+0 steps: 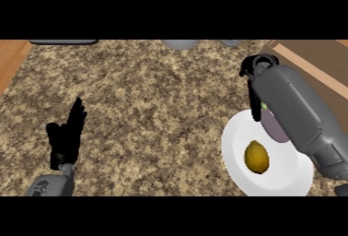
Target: Pick the eggplant from the plate and place it in the cardboard box
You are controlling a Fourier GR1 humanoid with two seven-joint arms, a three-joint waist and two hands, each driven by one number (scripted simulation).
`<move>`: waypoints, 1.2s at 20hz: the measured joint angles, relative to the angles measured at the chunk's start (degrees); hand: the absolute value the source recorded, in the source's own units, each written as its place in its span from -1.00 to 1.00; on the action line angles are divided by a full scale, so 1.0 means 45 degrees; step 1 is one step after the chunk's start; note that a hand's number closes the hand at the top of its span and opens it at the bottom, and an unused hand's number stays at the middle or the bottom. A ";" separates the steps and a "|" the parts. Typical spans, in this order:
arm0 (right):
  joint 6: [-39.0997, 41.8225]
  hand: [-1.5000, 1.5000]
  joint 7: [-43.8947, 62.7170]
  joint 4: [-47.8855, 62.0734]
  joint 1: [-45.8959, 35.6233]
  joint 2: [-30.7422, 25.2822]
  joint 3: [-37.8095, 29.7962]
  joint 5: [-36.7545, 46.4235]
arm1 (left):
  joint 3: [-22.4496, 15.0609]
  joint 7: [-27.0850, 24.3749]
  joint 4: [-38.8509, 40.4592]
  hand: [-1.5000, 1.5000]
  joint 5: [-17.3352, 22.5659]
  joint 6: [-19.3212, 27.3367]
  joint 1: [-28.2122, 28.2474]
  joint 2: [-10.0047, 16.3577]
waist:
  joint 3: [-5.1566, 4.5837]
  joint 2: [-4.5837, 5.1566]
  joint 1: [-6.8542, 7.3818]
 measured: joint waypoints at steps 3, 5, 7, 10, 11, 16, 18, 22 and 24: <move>-0.0091 -1.00 0.0121 0.0123 0.0150 0.0343 -0.0031 0.0322 | 0.0039 0.0308 -0.0190 0.00 -0.0056 0.0016 -0.0060 -0.0010 | 0.0003 -0.0001 -0.0001; -0.0097 -1.00 0.0128 0.0051 0.0354 0.0299 -0.0052 0.0568 | 0.0114 0.0369 -0.0345 0.00 -0.0044 -0.0048 0.0033 0.0029 | 0.0002 -0.0002 0.0004; -0.0113 -1.00 0.0116 0.0021 0.0529 0.0362 -0.0065 0.0838 | 0.0162 0.0431 -0.0246 0.00 -0.0099 -0.0056 -0.0094 -0.0017 | 0.0004 0.0003 -0.0008; -0.0138 -1.00 0.0041 0.0310 0.0588 0.0396 -0.0246 0.1196 | 0.0261 0.0327 -0.0220 0.00 -0.0121 -0.0200 -0.0099 -0.0024 | 0.0005 0.0013 0.0009; -0.0244 -1.00 0.0140 0.0433 0.0608 0.0570 -0.0294 0.1301 | 0.0301 0.0277 -0.0158 0.00 -0.0133 -0.0229 -0.0086 -0.0025 | 0.0003 0.0012 0.0011; -0.0157 -1.00 0.0022 0.0603 0.0738 0.0610 -0.0382 0.1914 | 0.0329 0.0201 -0.0100 0.00 -0.0294 -0.0283 -0.0078 -0.0154 | 0.0003 0.0016 0.0017; -0.0115 -1.00 -0.0030 0.0809 0.0619 0.0668 -0.0478 0.2149 | 0.0374 0.0191 -0.0117 0.00 -0.0310 -0.0300 -0.0059 -0.0220 | 0.0005 0.0018 0.0028; -0.0119 -1.00 -0.0232 0.0828 0.1002 0.0629 -0.0338 0.2706 | 0.0407 0.0208 -0.0150 0.00 -0.0403 -0.0289 0.0029 -0.0345 | 0.0006 0.0017 0.0021; -0.0138 -1.00 -0.0216 0.0992 0.0978 0.0716 -0.0415 0.2921 | 0.0479 0.0250 -0.0145 0.00 -0.0453 -0.0317 -0.0049 -0.0324 | 0.0005 0.0019 0.0022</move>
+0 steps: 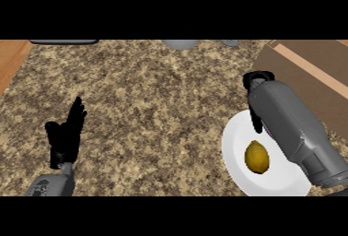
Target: Pick the eggplant from the plate and place it in the cardboard box
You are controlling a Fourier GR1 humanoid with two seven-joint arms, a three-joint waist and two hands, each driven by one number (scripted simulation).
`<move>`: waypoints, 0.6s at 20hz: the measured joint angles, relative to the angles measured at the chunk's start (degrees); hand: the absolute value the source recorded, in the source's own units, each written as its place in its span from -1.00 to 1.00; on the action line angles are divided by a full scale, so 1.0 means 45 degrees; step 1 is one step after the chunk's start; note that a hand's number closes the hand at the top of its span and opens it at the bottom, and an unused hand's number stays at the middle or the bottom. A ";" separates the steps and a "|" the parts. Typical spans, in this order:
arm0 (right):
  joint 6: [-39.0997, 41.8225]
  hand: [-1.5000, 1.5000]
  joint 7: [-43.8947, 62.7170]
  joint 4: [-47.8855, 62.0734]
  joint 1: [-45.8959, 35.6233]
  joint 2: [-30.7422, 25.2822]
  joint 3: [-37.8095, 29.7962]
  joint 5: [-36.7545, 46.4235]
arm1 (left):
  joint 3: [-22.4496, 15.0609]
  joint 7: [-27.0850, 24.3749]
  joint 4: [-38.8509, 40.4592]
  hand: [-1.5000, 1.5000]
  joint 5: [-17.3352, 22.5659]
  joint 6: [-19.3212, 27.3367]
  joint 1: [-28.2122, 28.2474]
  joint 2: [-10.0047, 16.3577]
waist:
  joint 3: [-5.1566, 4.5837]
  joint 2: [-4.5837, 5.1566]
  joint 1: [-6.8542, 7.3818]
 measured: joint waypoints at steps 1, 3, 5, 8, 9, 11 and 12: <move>-0.0023 -1.00 -0.0135 0.0269 -0.0074 0.0030 0.0017 0.0152 | 0.0004 0.0221 -0.0118 0.00 -0.0024 0.0010 -0.0123 0.0020 | 0.0000 0.0009 0.0026; -0.0054 -1.00 -0.0336 0.0432 -0.0054 0.0044 -0.0001 0.0415 | 0.0000 0.0232 -0.0224 0.00 -0.0120 0.0065 -0.0034 -0.0061 | 0.0003 0.0009 0.0029; -0.0133 -1.00 -0.0650 0.0767 -0.0023 0.0010 0.0042 0.0725 | -0.0054 0.0177 -0.0097 0.00 -0.0217 0.0074 -0.0101 -0.0201 | 0.0002 0.0018 0.0040; -0.0145 -1.00 -0.1077 0.0905 0.0059 -0.0090 -0.0007 0.1044 | 0.0127 0.0097 0.0051 0.00 -0.0211 -0.0045 -0.0136 -0.0156 | 0.0002 0.0015 0.0027; -0.0159 -1.00 -0.1289 0.0985 0.0123 -0.0170 0.0014 0.1179 | 0.0114 0.0205 -0.0146 0.00 -0.0220 -0.0099 -0.0036 -0.0123 | 0.0002 0.0016 0.0037; -0.0160 -1.00 -0.1464 0.0830 0.0381 -0.0226 0.0000 0.1377 | 0.0176 0.0066 0.0042 0.00 -0.0249 -0.0089 -0.0109 -0.0238 | 0.0001 0.0007 0.0007; -0.0232 -1.00 -0.1353 0.0770 0.0481 -0.0106 -0.0058 0.1457 | 0.0276 0.0087 0.0126 0.00 -0.0207 -0.0171 -0.0169 -0.0183 | 0.0000 0.0005 -0.0005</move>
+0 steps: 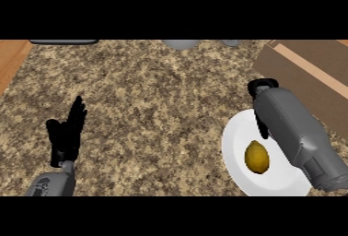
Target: Pick the eggplant from the plate and place it in the cardboard box
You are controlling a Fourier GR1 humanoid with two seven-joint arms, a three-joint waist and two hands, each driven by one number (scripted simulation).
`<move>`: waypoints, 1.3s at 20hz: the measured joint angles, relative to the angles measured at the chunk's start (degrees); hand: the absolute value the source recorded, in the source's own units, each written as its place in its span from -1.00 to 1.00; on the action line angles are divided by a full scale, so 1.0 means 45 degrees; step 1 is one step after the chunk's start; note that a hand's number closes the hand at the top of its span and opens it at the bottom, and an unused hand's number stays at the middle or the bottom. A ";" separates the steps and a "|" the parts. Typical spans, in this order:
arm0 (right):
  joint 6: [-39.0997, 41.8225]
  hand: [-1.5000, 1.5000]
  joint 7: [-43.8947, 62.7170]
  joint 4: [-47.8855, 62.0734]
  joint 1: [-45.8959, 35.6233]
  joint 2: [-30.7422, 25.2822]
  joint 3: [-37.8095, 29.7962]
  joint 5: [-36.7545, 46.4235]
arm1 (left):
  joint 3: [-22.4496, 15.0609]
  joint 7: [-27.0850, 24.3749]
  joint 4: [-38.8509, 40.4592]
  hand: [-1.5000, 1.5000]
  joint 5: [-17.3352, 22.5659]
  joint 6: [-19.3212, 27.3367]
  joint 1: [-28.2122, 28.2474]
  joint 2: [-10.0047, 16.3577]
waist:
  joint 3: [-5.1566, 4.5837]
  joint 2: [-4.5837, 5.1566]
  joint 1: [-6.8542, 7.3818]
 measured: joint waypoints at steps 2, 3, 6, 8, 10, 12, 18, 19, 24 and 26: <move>-0.0080 -1.00 -0.0156 0.0069 0.0122 -0.0046 -0.0093 0.0198 | 0.0071 0.0022 -0.0075 0.00 -0.0038 -0.0072 0.0009 0.0063 | 0.0001 0.0000 0.0005; -0.0096 -1.00 -0.0103 -0.0041 0.0213 0.0028 -0.0145 0.0240 | 0.0060 0.0161 -0.0433 0.00 -0.0002 -0.0183 0.0265 0.0135 | 0.0001 -0.0008 0.0007; -0.0345 -1.00 -0.0364 0.0262 0.0236 0.0073 -0.0293 0.0537 | 0.0073 0.0123 -0.0517 0.00 -0.0079 -0.0232 0.0329 0.0069 | 0.0004 0.0000 0.0025; -0.0510 -1.00 -0.0482 0.0208 0.0501 0.0155 -0.0284 0.0738 | 0.0069 0.0175 -0.0544 0.00 -0.0145 -0.0177 0.0300 -0.0030 | -0.0006 -0.0011 0.0016; -0.0579 -1.00 -0.0624 0.0124 0.0605 0.0157 -0.0335 0.0906 | -0.0022 0.0054 -0.0712 0.00 -0.0299 -0.0063 0.0565 -0.0181 | -0.0026 -0.0048 0.0025; -0.0697 1.00 -0.0968 0.0503 0.0427 0.0134 -0.0400 0.1076 | 0.0067 -0.0069 -0.0685 0.00 -0.0239 -0.0214 0.0615 -0.0139 | -0.0042 -0.0062 0.0072; -0.1541 1.00 -0.2569 0.0176 0.0683 -0.0234 -0.0079 0.1703 | 0.0268 0.0042 -0.0678 0.00 -0.0205 -0.0390 0.0446 -0.0033 | -0.0098 -0.0105 0.0055; -0.1753 1.00 -0.2819 0.0102 0.0741 -0.0291 -0.0003 0.1834 | 0.0165 0.0127 -0.0723 0.00 -0.0309 -0.0267 0.0442 -0.0166 | -0.0097 -0.0103 0.0048; -0.2476 1.00 -0.3334 0.0358 0.0708 -0.0196 0.0156 0.2483 | 0.0228 -0.0268 -0.0382 0.00 -0.0379 -0.0362 0.0501 -0.0245 | -0.0144 -0.0114 0.0015; -0.2743 1.00 -0.3602 0.0246 0.0852 -0.0229 0.0229 0.2669 | 0.0349 -0.0097 -0.0470 0.00 -0.0287 -0.0525 0.0468 -0.0073 | -0.0152 -0.0129 -0.0001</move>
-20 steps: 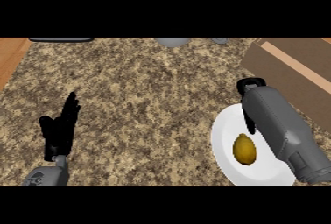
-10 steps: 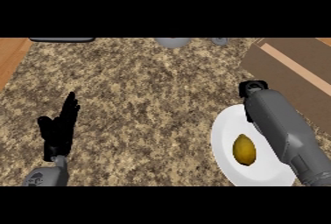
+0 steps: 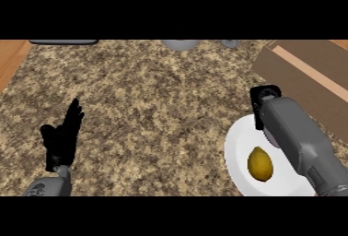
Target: Pick the eggplant from the plate and place it in the cardboard box
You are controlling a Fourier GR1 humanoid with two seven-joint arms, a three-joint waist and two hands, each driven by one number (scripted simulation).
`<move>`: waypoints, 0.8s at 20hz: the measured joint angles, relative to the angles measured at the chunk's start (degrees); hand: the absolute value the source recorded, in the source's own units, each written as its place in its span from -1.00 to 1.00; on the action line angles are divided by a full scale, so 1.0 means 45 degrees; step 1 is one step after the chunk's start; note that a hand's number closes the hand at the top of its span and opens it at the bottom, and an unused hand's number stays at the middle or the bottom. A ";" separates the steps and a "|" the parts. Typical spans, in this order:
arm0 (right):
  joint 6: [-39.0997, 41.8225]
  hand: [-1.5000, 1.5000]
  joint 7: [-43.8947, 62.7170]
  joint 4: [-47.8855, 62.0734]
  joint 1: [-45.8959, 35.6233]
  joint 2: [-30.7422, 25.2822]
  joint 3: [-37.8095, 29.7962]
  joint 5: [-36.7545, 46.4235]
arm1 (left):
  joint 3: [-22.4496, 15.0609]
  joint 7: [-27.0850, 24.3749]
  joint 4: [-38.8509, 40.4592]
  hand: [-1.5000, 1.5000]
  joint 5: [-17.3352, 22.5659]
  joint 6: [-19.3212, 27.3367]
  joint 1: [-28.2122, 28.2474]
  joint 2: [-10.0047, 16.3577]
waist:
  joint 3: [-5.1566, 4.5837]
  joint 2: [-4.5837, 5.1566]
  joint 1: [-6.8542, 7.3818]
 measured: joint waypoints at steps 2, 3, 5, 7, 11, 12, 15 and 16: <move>-0.0700 1.00 0.0411 -0.0325 0.0118 0.0252 -0.0358 -0.0095 | 0.0038 -0.0018 -0.0033 0.00 -0.0006 0.0018 0.0087 0.0000 | 0.0015 0.0005 -0.0050; -0.1183 1.00 0.0686 -0.0588 0.0100 0.0468 -0.0694 -0.0286 | 0.0091 -0.0012 0.0004 0.00 0.0025 0.0054 0.0074 -0.0022 | 0.0047 0.0009 -0.0101; -0.2491 1.00 0.1329 -0.1234 0.0222 0.1005 -0.1317 -0.0601 | 0.0225 0.0070 0.0028 0.00 0.0099 0.0031 0.0050 0.0077 | 0.0092 -0.0017 -0.0223; -0.4094 1.00 0.1942 -0.1961 0.0475 0.1560 -0.1810 -0.0771 | 0.0268 0.0038 0.0018 0.00 0.0100 0.0085 0.0128 0.0067 | 0.0122 -0.0045 -0.0325; -0.6162 1.00 0.3154 -0.3841 0.1021 0.2614 -0.1859 -0.0557 | 0.0239 0.0005 0.0114 0.00 0.0005 0.0161 0.0070 0.0016 | 0.0138 -0.0047 -0.0400; -0.6416 1.00 0.3351 -0.4454 0.1229 0.2688 -0.1765 -0.0452 | 0.0206 0.0011 0.0049 0.00 -0.0058 0.0223 0.0127 -0.0006 | 0.0141 -0.0049 -0.0402; -0.6670 1.00 0.4239 -0.6486 0.1777 0.2923 -0.1348 -0.0055 | 0.0208 0.0126 -0.0136 0.00 -0.0035 0.0193 0.0274 0.0007 | 0.0145 -0.0053 -0.0399; -0.6520 1.00 0.4443 -0.7209 0.1841 0.2822 -0.1321 -0.0021 | 0.0180 0.0101 -0.0195 0.00 -0.0064 0.0213 0.0379 -0.0024 | 0.0146 -0.0051 -0.0392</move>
